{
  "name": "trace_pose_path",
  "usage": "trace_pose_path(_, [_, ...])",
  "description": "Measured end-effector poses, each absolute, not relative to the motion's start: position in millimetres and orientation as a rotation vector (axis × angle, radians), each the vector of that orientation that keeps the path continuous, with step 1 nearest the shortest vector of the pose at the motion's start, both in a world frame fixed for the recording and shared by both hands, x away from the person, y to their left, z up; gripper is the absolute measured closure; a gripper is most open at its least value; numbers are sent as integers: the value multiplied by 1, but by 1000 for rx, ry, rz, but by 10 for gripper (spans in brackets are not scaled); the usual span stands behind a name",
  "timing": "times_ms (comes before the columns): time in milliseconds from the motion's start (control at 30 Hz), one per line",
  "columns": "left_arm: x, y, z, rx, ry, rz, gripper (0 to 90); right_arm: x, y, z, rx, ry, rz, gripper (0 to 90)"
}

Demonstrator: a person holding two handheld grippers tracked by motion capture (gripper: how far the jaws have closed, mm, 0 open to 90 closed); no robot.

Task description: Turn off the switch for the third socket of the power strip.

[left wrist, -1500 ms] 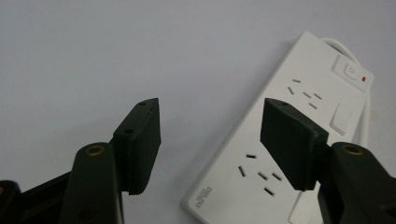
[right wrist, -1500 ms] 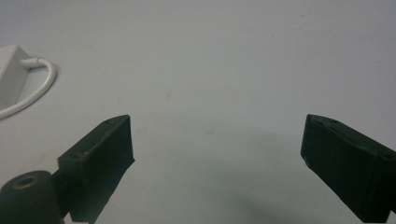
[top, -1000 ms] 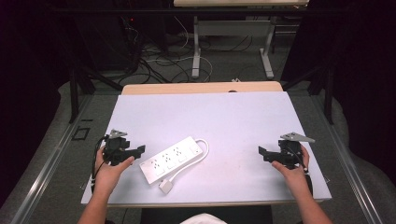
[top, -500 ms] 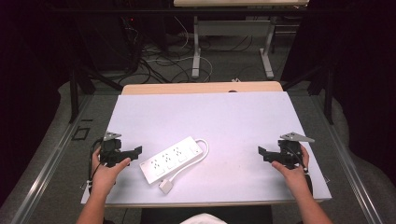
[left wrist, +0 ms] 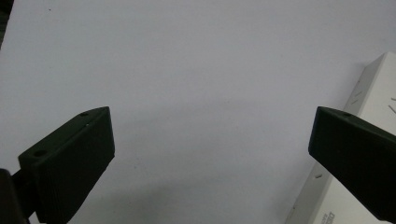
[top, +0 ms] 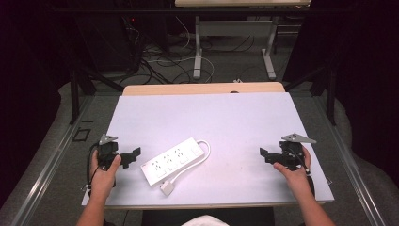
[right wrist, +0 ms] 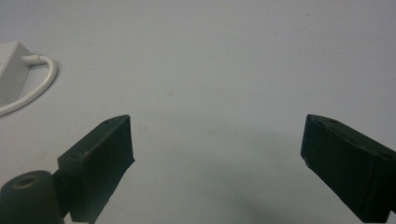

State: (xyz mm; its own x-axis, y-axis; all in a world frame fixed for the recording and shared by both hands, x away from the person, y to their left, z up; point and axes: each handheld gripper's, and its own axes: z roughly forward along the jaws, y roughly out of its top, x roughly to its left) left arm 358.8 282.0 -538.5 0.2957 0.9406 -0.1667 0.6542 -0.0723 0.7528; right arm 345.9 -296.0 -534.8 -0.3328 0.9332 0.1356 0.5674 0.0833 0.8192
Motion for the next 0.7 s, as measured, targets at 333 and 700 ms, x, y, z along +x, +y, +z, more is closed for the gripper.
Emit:
trace_pose_path(333, [361,286,-548,1798,1440,468,3,347,-294,-537,1473,1961,1146,86])
trace_pose_path(700, [362,285,-552,1800,1448,452,7,348,-293,-538,1483,1962,1141,86])
